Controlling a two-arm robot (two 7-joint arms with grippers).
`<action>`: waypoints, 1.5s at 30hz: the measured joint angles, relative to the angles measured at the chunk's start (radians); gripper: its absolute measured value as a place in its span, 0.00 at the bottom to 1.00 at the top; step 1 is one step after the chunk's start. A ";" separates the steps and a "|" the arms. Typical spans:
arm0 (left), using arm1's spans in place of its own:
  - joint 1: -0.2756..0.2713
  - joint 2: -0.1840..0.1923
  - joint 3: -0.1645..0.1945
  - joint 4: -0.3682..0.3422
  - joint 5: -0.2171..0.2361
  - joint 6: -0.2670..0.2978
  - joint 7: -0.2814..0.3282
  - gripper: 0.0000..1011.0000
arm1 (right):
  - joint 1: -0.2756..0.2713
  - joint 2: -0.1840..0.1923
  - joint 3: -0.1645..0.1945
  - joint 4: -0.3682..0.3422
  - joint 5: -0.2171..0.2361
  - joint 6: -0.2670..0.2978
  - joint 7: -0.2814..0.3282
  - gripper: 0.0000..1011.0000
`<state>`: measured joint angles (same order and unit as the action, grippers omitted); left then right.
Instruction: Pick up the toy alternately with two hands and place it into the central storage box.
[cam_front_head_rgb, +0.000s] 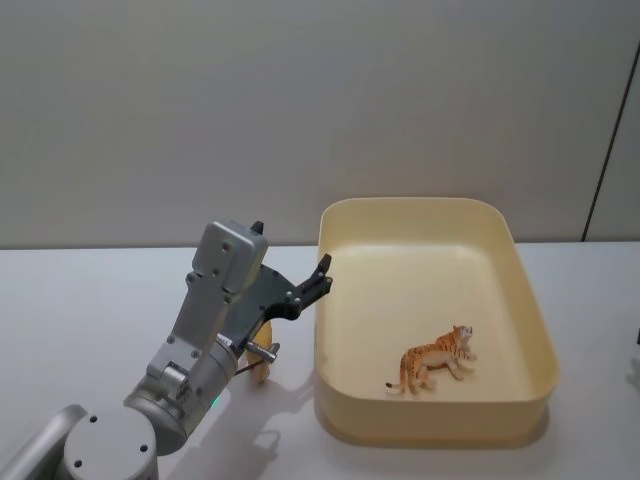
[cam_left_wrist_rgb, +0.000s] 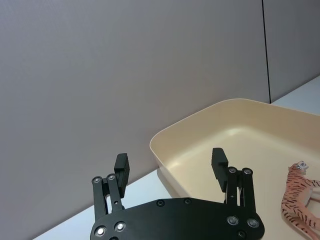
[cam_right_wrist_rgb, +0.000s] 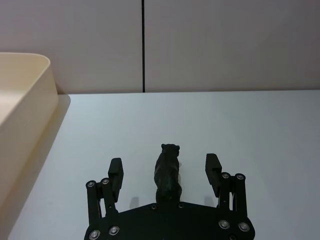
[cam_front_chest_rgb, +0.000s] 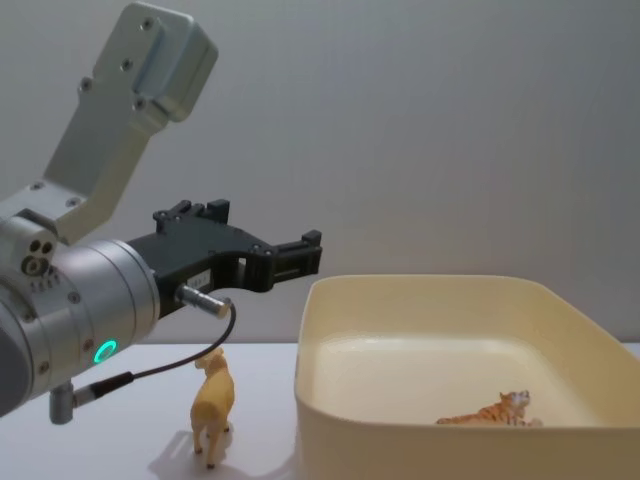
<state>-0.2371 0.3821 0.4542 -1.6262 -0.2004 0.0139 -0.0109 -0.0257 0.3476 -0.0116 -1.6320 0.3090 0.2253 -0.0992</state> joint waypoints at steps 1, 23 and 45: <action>0.000 0.000 0.000 0.000 0.000 0.000 0.000 0.99 | 0.003 -0.001 -0.001 0.005 -0.002 0.001 0.000 0.99; 0.000 0.000 0.000 0.000 0.000 0.000 0.000 0.99 | 0.081 -0.043 -0.035 0.136 -0.057 0.010 0.000 0.72; 0.000 0.000 0.000 0.000 0.000 0.000 0.000 0.99 | 0.098 -0.057 -0.047 0.132 -0.067 -0.055 0.062 0.32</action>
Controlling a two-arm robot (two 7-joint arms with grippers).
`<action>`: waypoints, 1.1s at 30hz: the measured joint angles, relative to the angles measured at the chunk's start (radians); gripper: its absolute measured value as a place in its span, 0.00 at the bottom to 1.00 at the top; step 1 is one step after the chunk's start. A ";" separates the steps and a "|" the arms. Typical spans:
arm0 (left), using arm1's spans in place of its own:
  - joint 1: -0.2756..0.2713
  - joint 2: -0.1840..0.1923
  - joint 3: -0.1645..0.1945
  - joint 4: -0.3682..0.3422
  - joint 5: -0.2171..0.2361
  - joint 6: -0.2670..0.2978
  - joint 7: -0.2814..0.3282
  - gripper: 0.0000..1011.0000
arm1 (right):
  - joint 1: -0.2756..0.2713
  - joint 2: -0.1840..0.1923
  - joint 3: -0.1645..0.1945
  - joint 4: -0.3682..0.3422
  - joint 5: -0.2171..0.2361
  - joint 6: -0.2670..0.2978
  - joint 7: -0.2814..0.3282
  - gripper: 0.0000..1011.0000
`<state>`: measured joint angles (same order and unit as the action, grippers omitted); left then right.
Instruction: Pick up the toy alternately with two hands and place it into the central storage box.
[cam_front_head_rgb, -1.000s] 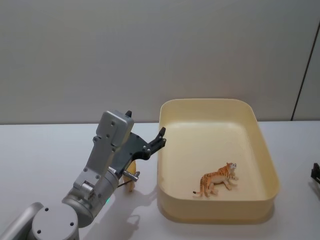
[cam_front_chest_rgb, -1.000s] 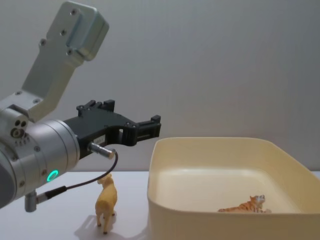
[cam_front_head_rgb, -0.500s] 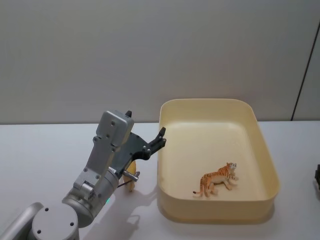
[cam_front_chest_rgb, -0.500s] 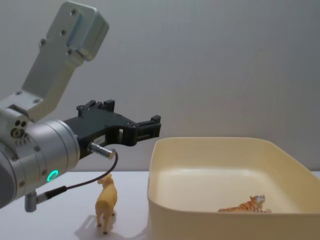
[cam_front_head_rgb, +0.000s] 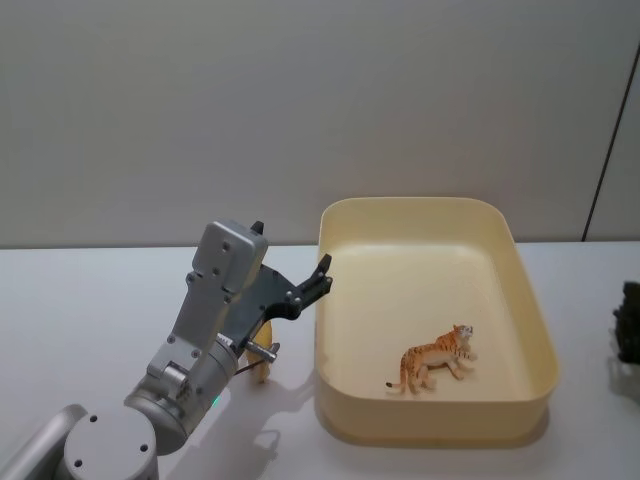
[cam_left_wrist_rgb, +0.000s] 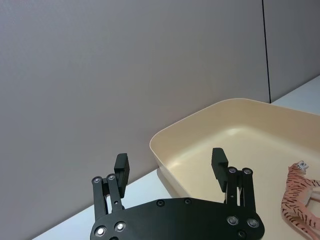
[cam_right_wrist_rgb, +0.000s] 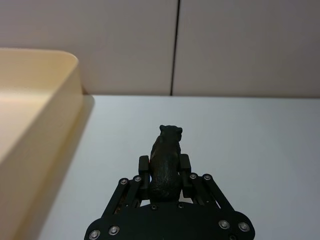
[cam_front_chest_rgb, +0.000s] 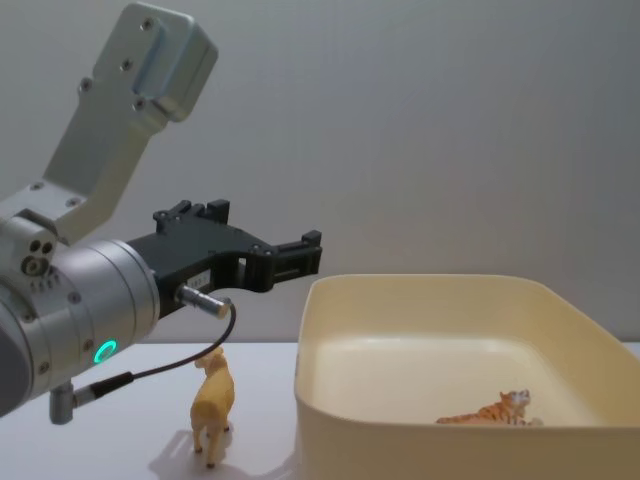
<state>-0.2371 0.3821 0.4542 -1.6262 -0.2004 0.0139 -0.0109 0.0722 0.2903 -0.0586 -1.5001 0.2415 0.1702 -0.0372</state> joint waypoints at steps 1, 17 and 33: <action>0.000 0.000 0.000 0.000 0.000 0.000 0.000 0.99 | 0.004 -0.003 -0.003 -0.007 0.001 -0.011 0.012 0.32; 0.000 0.000 0.000 0.000 0.000 0.000 0.000 0.99 | 0.074 -0.056 -0.046 -0.088 0.041 -0.043 0.139 0.32; 0.000 0.000 0.000 0.000 0.000 0.000 0.000 0.99 | 0.165 -0.128 -0.111 -0.099 0.028 0.062 0.241 0.53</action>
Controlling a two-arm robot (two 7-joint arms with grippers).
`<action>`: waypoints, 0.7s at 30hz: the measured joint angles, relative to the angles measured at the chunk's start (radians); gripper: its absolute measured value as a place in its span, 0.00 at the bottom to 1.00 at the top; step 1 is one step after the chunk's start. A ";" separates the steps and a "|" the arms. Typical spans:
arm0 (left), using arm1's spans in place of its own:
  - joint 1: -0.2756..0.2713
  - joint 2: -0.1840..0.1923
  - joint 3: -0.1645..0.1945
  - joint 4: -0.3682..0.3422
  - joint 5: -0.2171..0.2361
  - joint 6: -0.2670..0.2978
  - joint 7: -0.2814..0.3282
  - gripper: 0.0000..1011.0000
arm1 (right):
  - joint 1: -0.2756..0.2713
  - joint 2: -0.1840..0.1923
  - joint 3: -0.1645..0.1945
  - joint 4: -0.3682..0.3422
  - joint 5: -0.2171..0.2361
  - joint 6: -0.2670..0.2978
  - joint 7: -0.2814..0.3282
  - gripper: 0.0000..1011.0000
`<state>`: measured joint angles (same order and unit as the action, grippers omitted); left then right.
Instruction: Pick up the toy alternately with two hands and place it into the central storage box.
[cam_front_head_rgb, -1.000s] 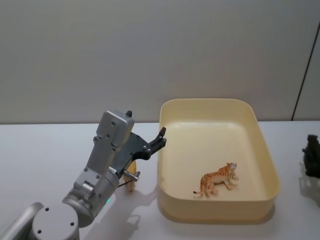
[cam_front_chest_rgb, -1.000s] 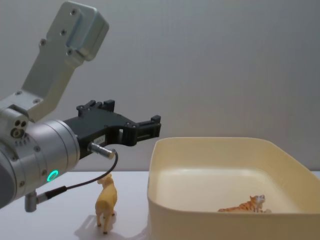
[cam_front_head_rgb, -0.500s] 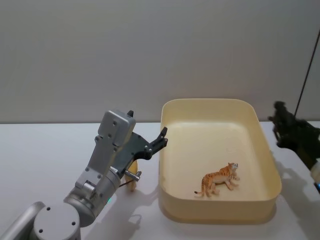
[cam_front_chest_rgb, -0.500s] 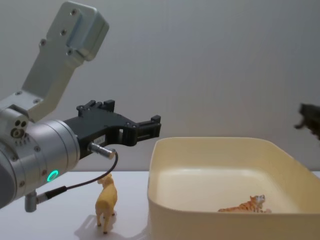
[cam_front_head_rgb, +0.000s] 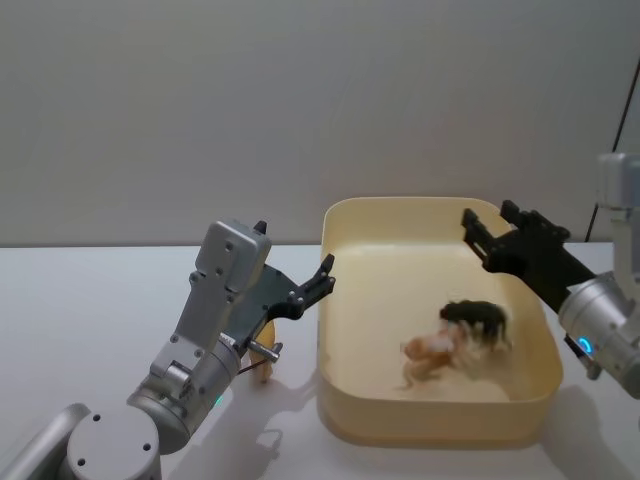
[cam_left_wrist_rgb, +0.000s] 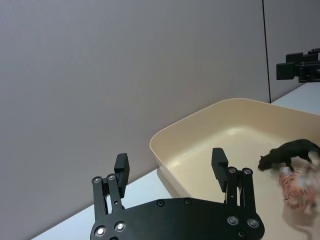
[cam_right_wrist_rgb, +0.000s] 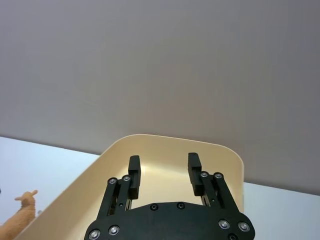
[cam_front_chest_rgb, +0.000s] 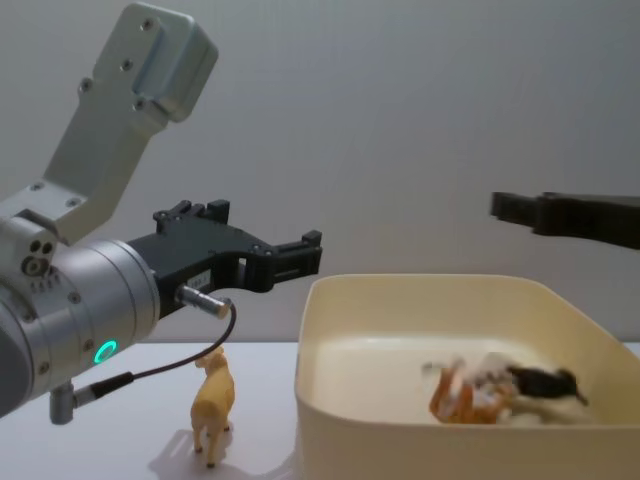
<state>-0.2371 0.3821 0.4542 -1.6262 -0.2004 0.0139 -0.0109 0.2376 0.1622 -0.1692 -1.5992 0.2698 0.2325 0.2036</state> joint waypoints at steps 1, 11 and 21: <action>0.000 0.000 0.000 0.000 0.000 0.000 0.000 0.99 | 0.006 -0.004 -0.004 0.001 -0.002 0.007 0.006 0.58; 0.000 0.000 0.000 0.000 0.000 0.000 0.000 0.99 | 0.029 -0.022 -0.020 0.005 -0.010 0.038 0.028 0.86; 0.019 0.018 -0.007 -0.028 -0.024 0.023 0.000 0.99 | 0.040 -0.030 -0.027 0.007 -0.014 0.050 0.039 0.99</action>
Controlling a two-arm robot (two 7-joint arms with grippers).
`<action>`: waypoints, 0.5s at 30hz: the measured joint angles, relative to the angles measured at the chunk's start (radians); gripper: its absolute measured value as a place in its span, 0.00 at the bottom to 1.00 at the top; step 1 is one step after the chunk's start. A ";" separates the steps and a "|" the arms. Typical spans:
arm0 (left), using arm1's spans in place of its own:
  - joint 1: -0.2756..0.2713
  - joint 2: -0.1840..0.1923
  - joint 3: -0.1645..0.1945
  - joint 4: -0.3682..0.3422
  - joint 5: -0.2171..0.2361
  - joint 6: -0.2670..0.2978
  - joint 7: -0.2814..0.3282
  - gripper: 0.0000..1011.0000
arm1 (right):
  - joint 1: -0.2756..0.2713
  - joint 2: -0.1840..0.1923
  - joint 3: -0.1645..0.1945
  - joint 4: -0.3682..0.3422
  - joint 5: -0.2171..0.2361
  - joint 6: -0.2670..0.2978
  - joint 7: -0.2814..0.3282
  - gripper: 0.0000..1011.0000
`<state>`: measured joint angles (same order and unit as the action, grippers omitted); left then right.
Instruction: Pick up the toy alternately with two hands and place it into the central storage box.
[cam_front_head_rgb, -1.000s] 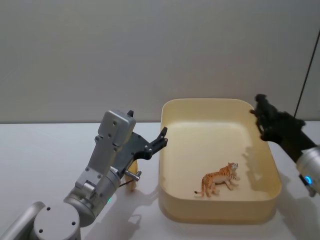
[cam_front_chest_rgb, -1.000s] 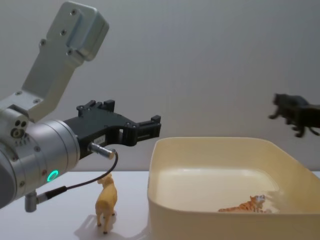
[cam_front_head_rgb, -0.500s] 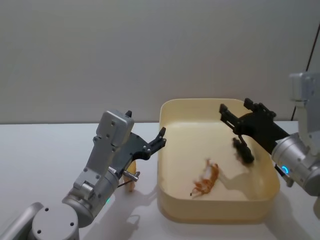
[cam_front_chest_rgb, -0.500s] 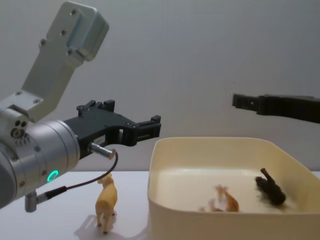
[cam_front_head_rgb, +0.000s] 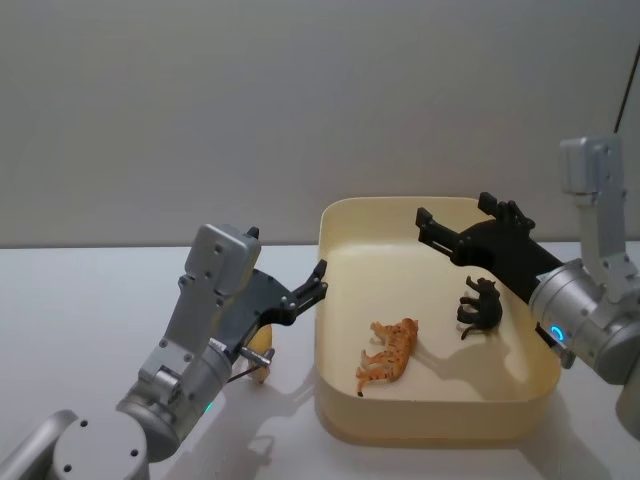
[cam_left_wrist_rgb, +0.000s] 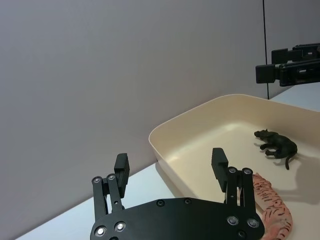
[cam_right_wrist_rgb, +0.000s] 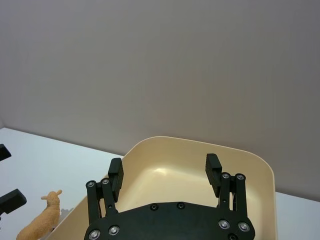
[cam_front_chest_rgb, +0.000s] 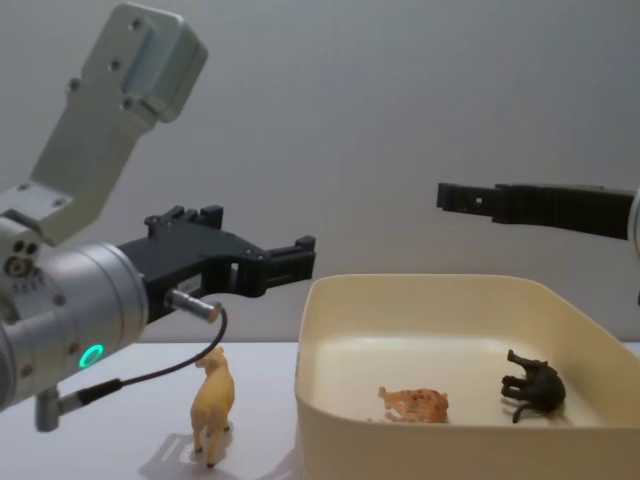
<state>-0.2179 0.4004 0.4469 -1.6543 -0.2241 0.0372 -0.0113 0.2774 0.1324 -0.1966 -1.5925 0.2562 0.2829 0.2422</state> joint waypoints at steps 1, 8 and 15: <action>0.003 0.003 -0.001 -0.005 -0.004 0.004 0.001 0.99 | 0.001 0.000 0.000 0.000 0.000 0.001 0.001 0.99; 0.044 0.038 -0.015 -0.065 -0.063 0.072 0.028 0.99 | 0.004 -0.003 -0.003 0.001 -0.001 0.005 0.004 0.99; 0.074 0.063 -0.027 -0.109 -0.119 0.145 0.049 0.99 | 0.006 -0.005 -0.004 0.001 -0.002 0.008 0.006 0.99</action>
<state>-0.1439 0.4633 0.4197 -1.7629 -0.3430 0.1825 0.0373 0.2838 0.1275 -0.2009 -1.5912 0.2542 0.2910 0.2479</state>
